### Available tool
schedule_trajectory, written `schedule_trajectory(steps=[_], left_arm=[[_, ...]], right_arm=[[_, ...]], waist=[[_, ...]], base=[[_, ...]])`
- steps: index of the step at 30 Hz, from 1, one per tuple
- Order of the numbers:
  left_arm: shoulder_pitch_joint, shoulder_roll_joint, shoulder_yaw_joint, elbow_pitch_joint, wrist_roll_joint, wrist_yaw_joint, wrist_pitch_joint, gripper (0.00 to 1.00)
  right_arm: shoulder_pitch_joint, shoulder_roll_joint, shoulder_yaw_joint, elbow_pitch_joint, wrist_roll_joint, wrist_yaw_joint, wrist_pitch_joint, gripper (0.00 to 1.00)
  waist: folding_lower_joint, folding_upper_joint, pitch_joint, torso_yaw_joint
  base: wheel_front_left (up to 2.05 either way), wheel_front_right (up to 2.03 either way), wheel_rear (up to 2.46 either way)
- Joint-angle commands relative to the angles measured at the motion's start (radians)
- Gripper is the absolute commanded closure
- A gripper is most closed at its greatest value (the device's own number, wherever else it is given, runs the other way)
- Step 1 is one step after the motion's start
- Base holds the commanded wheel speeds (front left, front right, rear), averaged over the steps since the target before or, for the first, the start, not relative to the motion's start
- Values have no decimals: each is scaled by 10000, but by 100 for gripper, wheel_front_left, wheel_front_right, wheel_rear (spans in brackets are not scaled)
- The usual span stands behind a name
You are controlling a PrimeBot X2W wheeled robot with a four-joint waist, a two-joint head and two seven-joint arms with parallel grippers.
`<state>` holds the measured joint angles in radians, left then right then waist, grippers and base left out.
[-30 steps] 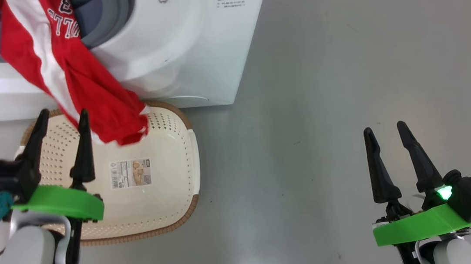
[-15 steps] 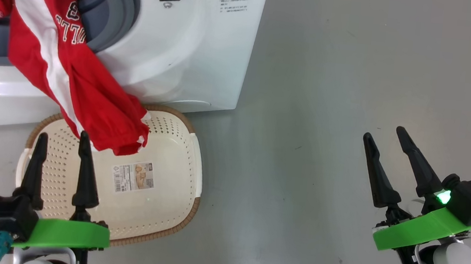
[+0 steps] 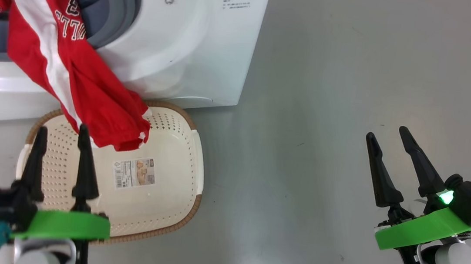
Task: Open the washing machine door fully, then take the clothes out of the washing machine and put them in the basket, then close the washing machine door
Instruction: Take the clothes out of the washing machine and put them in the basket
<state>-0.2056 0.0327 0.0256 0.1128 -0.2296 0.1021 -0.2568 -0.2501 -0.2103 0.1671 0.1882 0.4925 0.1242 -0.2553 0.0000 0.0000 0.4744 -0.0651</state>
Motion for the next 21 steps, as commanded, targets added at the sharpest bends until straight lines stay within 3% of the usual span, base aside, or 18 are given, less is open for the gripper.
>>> schedule_trajectory(steps=[1,8,13,21], left_arm=[[-432,175,331,30,71,-153,-49,0],[-2035,232,910,1515,384,-693,-49,0],[-3257,418,1410,3318,542,-983,-49,0],[-4720,775,1763,5824,899,-1077,-49,0]], right_arm=[[113,-44,101,-246,-53,65,-65,0],[-35,9,169,-264,-51,65,-65,0],[-160,78,244,-280,-39,65,-65,0],[-290,161,255,-294,-13,65,-65,0]], waist=[[0,0,54,47],[0,0,242,-8],[0,0,404,-171],[0,0,651,-452]], base=[[0,0,0],[0,0,0],[0,0,0],[0,0,0]])
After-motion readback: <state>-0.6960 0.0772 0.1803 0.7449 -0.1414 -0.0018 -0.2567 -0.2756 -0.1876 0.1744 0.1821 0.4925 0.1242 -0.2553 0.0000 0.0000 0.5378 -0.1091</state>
